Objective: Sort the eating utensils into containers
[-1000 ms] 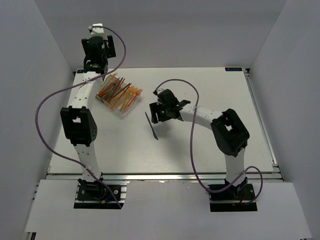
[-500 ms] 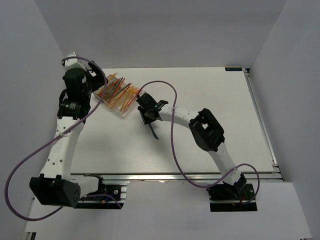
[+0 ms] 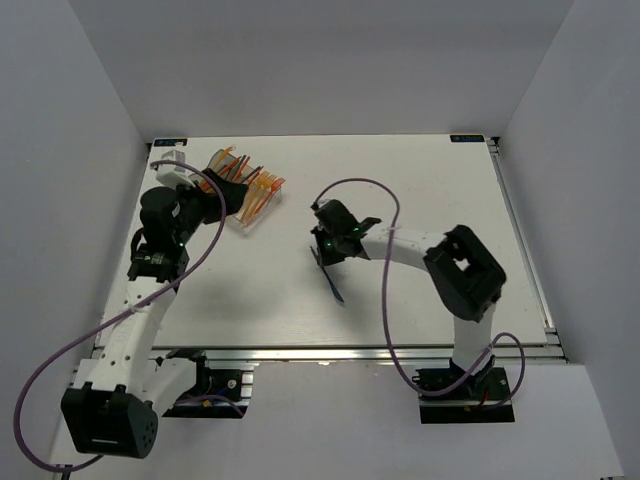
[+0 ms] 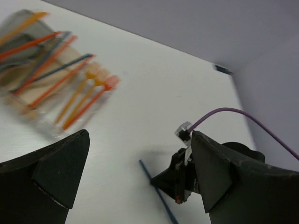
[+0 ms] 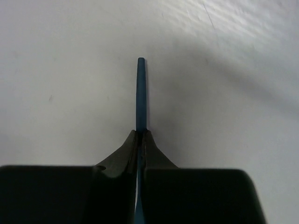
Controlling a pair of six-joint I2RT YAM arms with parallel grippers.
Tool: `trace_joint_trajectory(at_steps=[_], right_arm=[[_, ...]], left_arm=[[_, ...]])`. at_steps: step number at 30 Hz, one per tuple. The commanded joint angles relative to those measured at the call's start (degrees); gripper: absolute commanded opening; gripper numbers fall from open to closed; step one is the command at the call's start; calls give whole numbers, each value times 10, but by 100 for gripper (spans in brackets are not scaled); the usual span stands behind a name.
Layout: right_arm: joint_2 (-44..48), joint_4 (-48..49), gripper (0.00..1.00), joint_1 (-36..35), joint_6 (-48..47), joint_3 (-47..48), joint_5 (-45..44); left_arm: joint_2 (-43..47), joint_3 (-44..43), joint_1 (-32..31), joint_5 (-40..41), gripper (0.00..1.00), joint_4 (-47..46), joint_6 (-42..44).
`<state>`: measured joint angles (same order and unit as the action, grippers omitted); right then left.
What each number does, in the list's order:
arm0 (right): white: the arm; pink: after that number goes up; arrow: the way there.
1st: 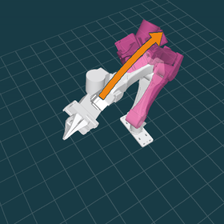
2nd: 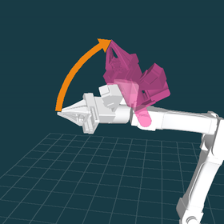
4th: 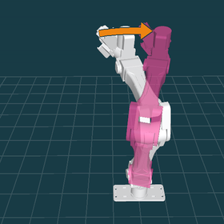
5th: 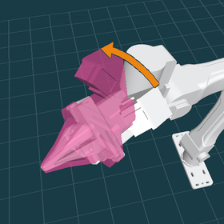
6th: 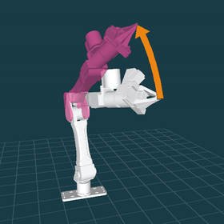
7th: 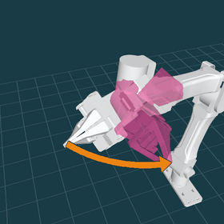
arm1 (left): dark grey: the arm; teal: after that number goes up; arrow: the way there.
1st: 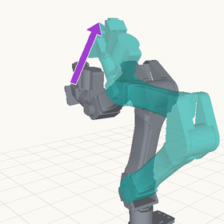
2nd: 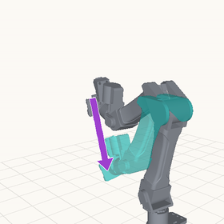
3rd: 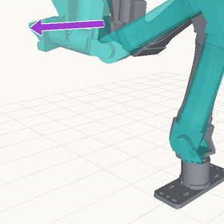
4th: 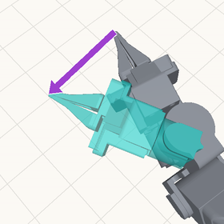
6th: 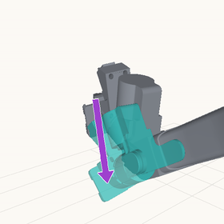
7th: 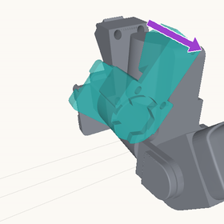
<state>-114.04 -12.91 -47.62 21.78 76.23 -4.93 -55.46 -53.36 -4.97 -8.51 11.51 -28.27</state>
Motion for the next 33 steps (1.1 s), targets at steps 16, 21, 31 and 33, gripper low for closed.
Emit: trace_joint_trajectory(at_steps=[16, 21, 31, 33], right_arm=[[372, 248, 0, 51, 134, -196, 248], [382, 267, 0, 46, 132, -201, 267], [373, 285, 0, 28, 125, -206, 267], [377, 279, 20, 29, 126, -205, 248]], left_arm=[[-89, 124, -221, -134, 89, -326, -174], [-98, 135, -222, -121, 82, -340, -181], [-128, 114, -224, -125, 16, -381, -201], [-133, 106, -224, -128, 0, -375, -193]])
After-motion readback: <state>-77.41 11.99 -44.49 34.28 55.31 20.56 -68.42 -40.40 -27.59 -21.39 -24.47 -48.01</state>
